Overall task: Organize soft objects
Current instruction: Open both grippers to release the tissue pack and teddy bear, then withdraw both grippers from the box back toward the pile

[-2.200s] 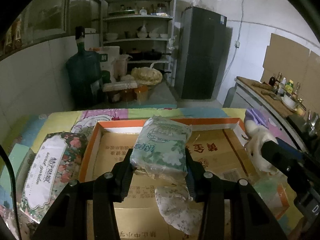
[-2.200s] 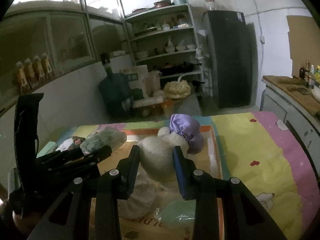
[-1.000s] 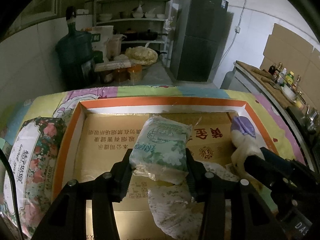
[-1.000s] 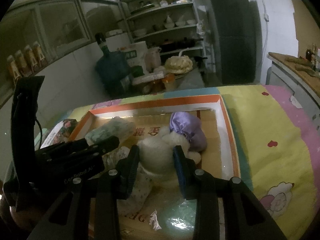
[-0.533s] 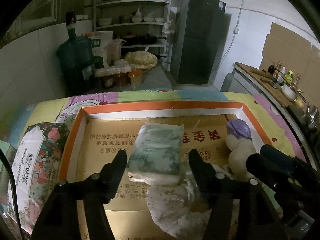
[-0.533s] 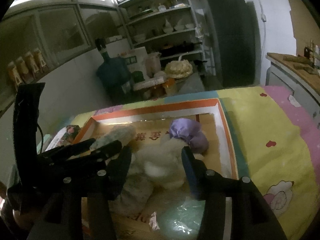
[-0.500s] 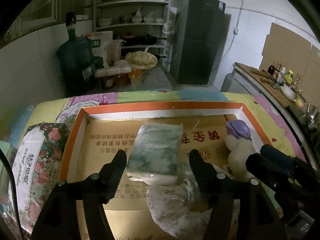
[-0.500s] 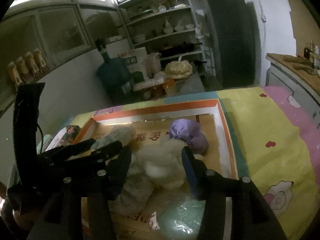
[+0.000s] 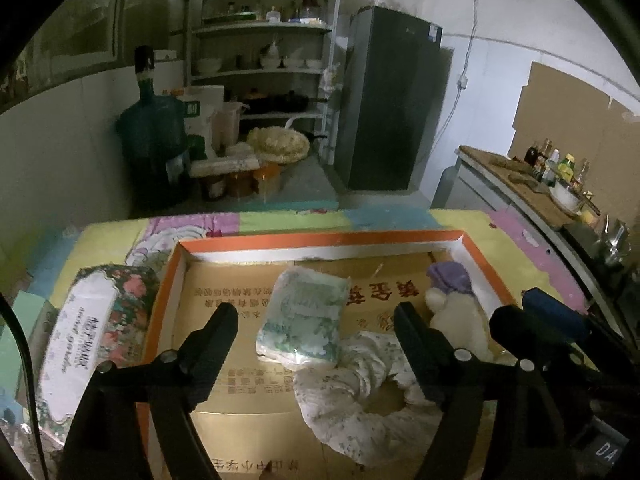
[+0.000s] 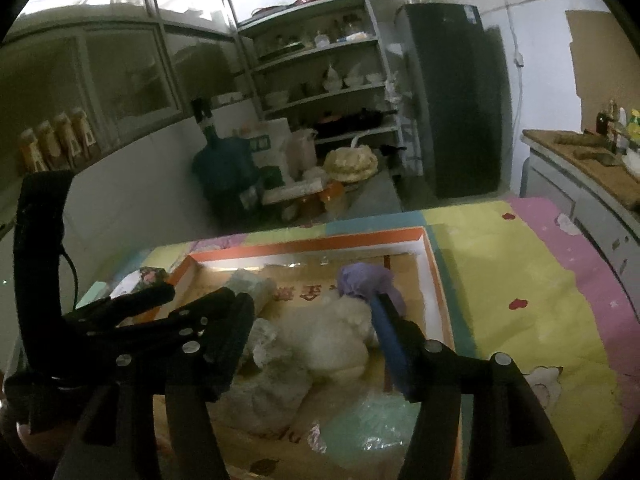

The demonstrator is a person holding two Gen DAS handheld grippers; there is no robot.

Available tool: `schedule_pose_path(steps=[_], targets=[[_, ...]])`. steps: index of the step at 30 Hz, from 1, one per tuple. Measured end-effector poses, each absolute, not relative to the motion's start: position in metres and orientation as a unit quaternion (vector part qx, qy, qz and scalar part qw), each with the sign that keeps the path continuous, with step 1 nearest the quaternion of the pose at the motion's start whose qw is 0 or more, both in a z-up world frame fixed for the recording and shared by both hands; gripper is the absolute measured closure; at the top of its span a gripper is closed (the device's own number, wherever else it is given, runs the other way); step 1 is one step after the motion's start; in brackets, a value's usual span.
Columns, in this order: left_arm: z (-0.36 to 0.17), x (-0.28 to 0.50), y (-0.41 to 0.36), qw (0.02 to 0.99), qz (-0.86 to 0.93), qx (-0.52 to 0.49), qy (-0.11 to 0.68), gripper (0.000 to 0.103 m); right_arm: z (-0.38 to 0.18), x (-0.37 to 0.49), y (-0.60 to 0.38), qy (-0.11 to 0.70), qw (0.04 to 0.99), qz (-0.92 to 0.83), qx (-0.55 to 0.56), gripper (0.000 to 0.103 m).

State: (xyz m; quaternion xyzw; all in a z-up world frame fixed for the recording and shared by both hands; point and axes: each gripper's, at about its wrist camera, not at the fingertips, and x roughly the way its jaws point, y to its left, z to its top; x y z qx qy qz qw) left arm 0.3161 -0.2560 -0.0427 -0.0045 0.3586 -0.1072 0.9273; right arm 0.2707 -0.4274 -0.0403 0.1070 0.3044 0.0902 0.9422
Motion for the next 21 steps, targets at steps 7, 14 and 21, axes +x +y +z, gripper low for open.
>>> schedule_pose_path(steps=[7,14,21], targets=[[-0.023,0.299,-0.249,0.937,-0.111,-0.006,0.332,0.019,-0.021,0.251,-0.419,0.278,0.952,0.080,0.099,0.030],[-0.005,0.279,-0.239,0.945,-0.113,-0.004,0.307,0.019,-0.005,0.232,-0.409,0.259,0.958,0.073,0.094,0.030],[0.011,0.262,-0.221,0.952,-0.107,-0.003,0.288,0.019,0.010,0.215,-0.395,0.245,0.963,0.067,0.088,0.030]])
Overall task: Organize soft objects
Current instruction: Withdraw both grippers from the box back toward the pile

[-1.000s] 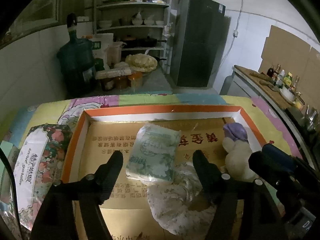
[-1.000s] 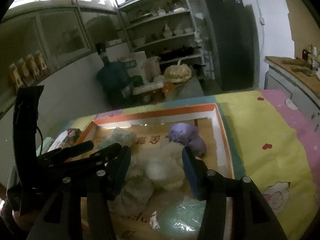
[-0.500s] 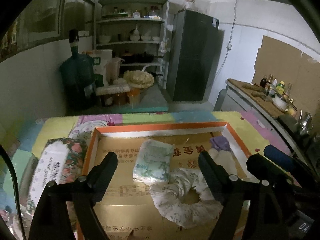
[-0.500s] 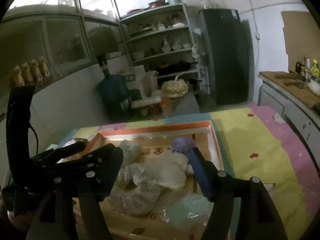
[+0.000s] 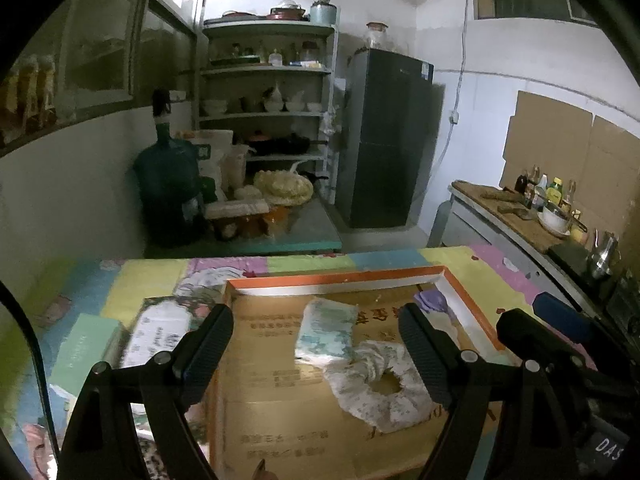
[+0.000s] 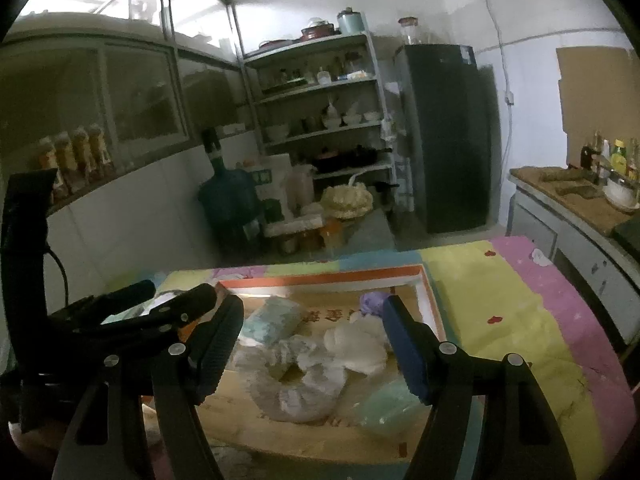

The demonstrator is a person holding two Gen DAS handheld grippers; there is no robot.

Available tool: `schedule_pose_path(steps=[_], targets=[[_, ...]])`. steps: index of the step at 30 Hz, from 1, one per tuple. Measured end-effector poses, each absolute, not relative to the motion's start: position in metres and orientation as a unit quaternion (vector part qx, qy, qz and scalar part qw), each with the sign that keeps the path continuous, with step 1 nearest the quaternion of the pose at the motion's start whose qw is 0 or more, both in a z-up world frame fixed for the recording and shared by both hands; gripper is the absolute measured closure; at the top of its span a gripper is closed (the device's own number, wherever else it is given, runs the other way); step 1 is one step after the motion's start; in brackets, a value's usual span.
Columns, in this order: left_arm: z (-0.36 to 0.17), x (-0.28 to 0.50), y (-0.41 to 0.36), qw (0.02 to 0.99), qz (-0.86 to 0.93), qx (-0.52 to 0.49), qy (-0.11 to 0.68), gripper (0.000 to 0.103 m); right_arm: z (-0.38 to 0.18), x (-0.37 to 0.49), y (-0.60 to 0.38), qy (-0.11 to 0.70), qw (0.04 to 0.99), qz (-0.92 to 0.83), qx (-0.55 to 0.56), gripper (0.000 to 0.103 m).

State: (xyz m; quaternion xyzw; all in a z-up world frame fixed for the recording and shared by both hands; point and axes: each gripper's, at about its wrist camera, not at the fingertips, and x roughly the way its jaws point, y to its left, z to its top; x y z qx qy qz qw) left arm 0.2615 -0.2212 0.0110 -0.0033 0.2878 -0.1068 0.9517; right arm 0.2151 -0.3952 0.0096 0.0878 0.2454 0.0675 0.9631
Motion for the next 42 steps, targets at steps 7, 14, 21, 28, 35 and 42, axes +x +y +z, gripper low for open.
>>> schedule_pose_path(steps=[7,14,21,28,35,42], targets=[[0.025,0.241,-0.203,0.958,-0.100,-0.002,0.271,0.019,0.021,0.200,-0.374,0.235,0.966,0.071,0.080,0.029],[0.035,0.223,-0.181,0.963,-0.088,-0.001,0.255,0.019,0.030,0.187,-0.353,0.226,0.968,0.078,0.078,0.029],[0.044,0.201,-0.156,0.968,-0.073,0.000,0.240,0.019,0.038,0.174,-0.328,0.220,0.969,0.091,0.073,0.029],[0.049,0.180,-0.134,0.971,-0.060,0.005,0.231,0.019,0.044,0.158,-0.298,0.212,0.969,0.109,0.067,0.029],[0.048,0.161,-0.112,0.973,-0.050,0.002,0.225,0.019,0.047,0.143,-0.271,0.208,0.969,0.121,0.062,0.029],[0.047,0.146,-0.087,0.974,-0.042,-0.002,0.221,0.019,0.047,0.129,-0.246,0.208,0.968,0.132,0.056,0.029]])
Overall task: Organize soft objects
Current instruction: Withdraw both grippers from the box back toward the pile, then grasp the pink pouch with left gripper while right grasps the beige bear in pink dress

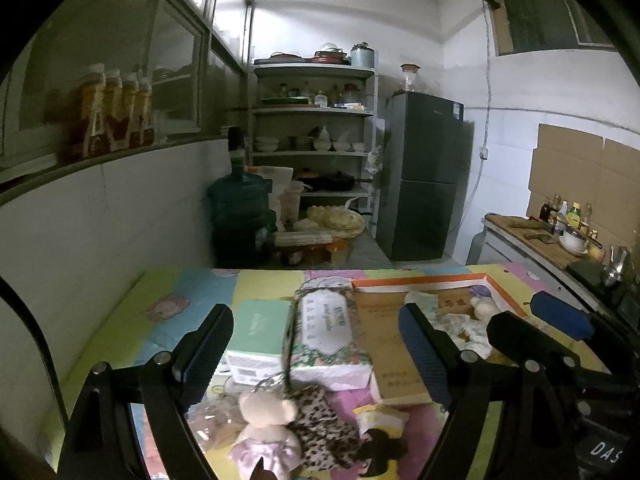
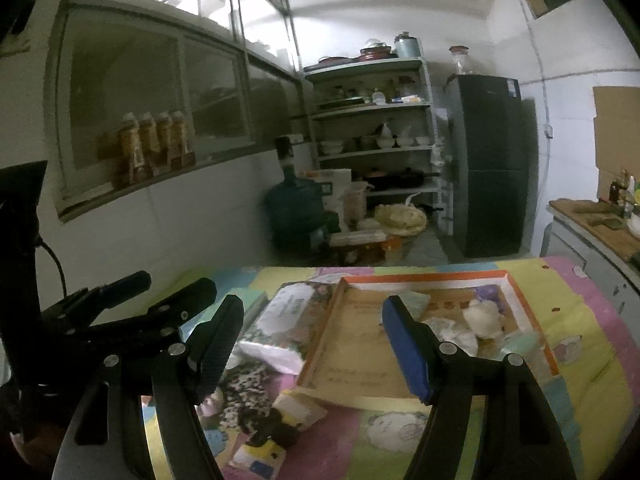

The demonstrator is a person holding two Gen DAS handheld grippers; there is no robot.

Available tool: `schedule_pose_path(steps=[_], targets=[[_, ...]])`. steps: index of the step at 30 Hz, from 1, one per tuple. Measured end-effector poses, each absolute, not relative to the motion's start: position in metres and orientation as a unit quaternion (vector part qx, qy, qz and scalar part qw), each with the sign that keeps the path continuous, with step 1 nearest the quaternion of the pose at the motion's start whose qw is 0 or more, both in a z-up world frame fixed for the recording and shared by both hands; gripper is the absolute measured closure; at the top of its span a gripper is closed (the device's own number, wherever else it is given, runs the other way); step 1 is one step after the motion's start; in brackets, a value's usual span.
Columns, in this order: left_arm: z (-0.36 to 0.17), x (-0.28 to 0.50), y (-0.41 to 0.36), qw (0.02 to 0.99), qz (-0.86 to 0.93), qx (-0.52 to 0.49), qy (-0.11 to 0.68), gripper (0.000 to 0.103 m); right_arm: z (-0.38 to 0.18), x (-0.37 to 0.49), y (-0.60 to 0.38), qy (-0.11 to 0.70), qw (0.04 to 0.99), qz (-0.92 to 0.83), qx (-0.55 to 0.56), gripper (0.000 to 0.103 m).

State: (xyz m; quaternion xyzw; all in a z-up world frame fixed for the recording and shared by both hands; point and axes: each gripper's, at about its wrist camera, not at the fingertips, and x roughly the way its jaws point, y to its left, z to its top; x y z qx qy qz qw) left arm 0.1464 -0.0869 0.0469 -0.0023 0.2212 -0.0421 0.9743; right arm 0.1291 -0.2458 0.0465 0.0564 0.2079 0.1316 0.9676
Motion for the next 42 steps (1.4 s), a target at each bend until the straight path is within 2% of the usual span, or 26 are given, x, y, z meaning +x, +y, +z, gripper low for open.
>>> schedule_pose_path(steps=[31,42], targets=[[0.023,0.114,0.010,0.975,0.003,-0.032,0.219,0.019,0.021,0.105,-0.156,0.225,0.960,0.164,0.034,0.029],[0.001,0.109,0.067,0.970,0.026,-0.077,0.229,0.019,0.002,0.109,-0.145,0.250,0.955,0.154,0.035,0.029]])
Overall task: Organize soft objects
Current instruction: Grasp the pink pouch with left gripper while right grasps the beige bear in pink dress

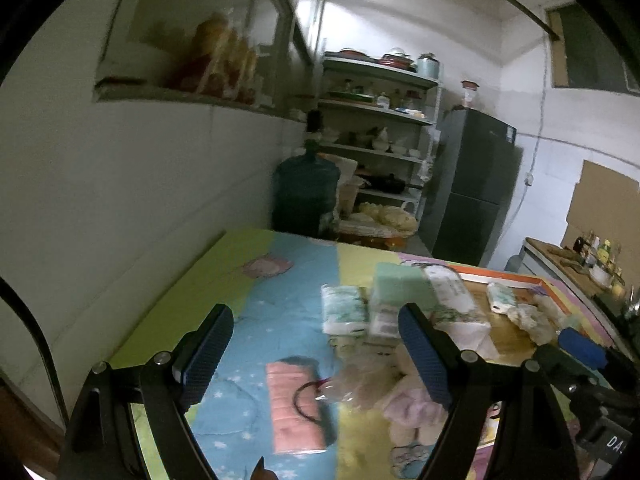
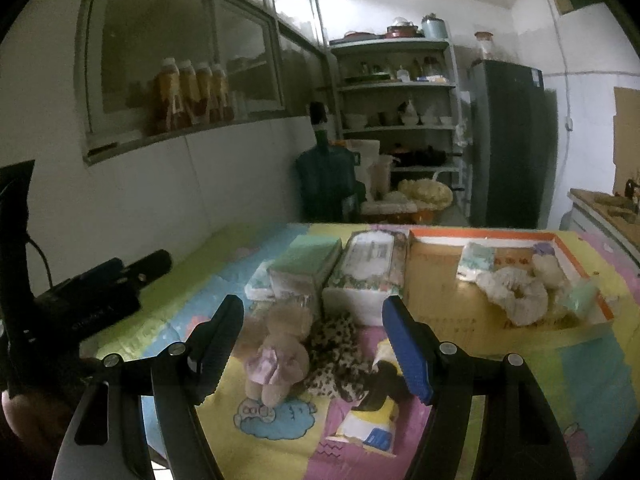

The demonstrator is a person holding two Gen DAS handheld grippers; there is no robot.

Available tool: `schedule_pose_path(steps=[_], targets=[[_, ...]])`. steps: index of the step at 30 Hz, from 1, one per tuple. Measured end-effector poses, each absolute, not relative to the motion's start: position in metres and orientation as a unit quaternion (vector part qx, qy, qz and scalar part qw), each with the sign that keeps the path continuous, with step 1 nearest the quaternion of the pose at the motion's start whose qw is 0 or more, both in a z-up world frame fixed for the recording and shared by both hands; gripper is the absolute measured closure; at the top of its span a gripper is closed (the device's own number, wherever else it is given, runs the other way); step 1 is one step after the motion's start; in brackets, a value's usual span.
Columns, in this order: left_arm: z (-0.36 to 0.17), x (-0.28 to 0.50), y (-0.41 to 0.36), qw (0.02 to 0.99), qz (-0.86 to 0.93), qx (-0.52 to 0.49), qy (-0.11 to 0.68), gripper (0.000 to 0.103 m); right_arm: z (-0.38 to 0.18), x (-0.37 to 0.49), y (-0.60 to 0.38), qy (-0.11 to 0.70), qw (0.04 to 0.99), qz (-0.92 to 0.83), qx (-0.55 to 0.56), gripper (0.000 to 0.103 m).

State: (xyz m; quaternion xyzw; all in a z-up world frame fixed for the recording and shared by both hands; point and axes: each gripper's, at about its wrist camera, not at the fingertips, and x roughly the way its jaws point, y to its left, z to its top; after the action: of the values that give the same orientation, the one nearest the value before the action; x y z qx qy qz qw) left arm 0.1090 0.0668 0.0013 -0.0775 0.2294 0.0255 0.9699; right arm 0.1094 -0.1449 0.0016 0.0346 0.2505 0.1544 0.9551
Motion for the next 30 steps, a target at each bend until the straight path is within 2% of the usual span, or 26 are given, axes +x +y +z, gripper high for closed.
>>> schedule_pose_path(steps=[11,22,30], targets=[[-0.039,0.115,0.099,0.956,0.040,-0.095,0.274,0.019,-0.029,0.119,-0.126,0.287,0.943,0.164,0.045,0.029],[-0.087,0.129,0.090,0.934,0.036,-0.089,0.344,0.019,-0.041,0.126,-0.112,0.304,0.937,0.169,0.038,0.029],[-0.102,0.144,0.085,0.923,0.034,-0.090,0.373,0.019,-0.046,0.130,-0.111,0.310,0.935,0.170,0.037,0.029]])
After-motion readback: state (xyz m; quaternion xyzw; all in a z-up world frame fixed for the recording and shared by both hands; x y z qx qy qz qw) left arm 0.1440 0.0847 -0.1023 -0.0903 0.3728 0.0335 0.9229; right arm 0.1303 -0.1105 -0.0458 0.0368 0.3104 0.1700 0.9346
